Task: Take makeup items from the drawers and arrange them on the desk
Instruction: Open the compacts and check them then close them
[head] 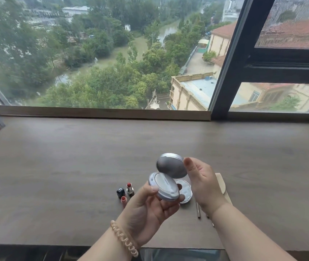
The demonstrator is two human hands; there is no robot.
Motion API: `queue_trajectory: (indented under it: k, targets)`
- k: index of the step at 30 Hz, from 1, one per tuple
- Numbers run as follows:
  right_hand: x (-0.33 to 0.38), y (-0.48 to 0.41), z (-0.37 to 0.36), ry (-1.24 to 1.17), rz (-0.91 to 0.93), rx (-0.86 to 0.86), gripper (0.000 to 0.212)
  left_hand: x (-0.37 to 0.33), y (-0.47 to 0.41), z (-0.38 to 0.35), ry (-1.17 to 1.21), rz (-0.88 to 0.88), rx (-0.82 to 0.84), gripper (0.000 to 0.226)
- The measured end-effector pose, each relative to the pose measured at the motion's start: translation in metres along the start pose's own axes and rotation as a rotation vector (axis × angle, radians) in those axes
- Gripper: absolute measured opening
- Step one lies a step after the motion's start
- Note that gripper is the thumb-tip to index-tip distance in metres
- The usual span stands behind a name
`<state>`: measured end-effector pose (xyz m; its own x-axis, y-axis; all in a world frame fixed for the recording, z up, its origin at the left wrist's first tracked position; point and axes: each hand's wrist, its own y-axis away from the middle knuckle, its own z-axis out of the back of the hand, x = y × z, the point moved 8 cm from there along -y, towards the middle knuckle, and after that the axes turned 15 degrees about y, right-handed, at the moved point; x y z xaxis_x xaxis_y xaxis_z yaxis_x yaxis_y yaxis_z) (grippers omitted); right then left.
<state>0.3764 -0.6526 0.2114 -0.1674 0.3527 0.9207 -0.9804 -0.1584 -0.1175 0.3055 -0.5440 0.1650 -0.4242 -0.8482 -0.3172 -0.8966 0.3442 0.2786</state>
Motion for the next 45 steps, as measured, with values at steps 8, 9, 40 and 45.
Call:
queue_trajectory:
  k: [8, 9, 40, 45]
  targets:
    - [-0.022, -0.001, -0.024, 0.014, -0.066, 0.170, 0.053, -0.001, 0.004, 0.018, 0.029, 0.000, -0.021, 0.077]
    - [-0.026, -0.002, -0.024, 0.023, -0.076, 0.158, 0.049, -0.002, 0.004, 0.019, 0.012, -0.012, -0.036, 0.065]
    - [-0.128, 0.057, -0.094, 0.957, -0.114, 0.405, 0.054, 0.005, -0.034, 0.168, -0.429, -0.248, -0.899, 0.018]
    - [-0.135, 0.065, -0.099, 1.015, -0.083, 0.438, 0.057, 0.000, -0.026, 0.168, -0.631, -0.259, -0.959, 0.014]
